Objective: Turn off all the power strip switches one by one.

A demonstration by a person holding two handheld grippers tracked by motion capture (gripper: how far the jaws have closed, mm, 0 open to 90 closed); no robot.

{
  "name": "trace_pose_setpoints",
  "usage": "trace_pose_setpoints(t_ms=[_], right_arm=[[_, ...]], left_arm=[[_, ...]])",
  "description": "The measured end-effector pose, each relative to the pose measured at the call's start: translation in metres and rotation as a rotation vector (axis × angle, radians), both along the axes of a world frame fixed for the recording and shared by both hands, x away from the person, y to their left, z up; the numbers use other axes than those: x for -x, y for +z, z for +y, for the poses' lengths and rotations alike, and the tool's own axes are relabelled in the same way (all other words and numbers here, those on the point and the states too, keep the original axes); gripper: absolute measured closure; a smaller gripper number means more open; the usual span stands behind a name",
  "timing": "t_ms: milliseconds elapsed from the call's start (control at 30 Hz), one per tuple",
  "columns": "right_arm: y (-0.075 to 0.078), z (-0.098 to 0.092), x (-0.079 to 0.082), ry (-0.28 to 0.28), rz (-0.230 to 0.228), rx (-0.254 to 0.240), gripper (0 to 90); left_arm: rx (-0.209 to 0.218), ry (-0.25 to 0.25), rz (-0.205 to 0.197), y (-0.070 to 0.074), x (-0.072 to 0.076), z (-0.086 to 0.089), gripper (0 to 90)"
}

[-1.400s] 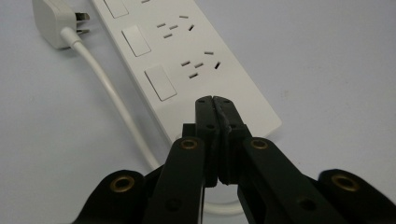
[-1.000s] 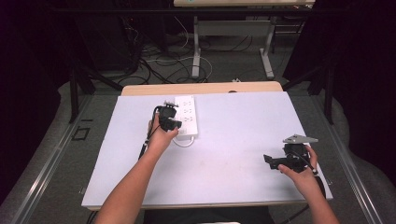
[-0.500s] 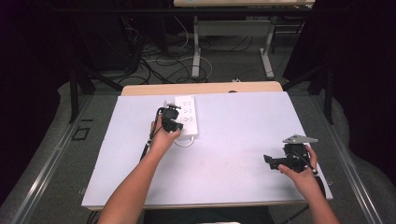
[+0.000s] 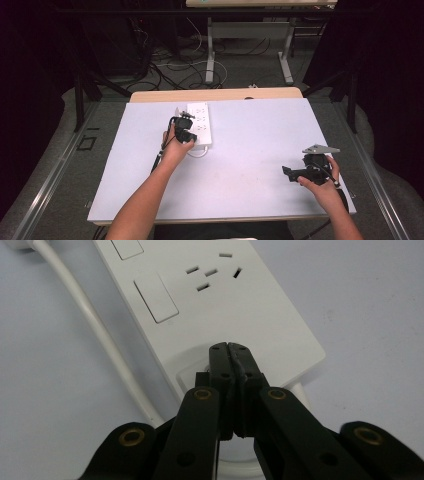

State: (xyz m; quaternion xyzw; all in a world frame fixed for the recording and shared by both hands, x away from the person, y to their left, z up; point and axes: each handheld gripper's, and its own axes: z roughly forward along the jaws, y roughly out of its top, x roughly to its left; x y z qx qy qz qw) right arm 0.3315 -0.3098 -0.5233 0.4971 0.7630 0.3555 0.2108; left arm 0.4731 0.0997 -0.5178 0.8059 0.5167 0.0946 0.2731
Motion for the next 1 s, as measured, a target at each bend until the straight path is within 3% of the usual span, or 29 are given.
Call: trace_pose_setpoints(t_ms=[433, 533, 733, 1000], right_arm=[[0.000, 0.001, 0.001, 0.004, -0.003, 0.003, 1.0], [0.000, 0.001, 0.001, 0.005, -0.001, 0.002, 1.0], [0.000, 0.001, 0.000, 0.003, -0.002, 0.005, 1.0], [-0.001, 0.001, 0.000, 0.001, 0.000, -0.002, 1.0]], left_arm=[[-0.006, 0.005, -0.007, -0.001, 0.001, -0.001, 90.0], [0.020, 0.013, -0.005, 0.001, 0.000, 0.001, 90.0], [0.026, 0.025, 0.009, 0.002, -0.003, 0.001, 90.0], [0.037, 0.041, 0.002, 0.014, -0.009, 0.000, 90.0]])
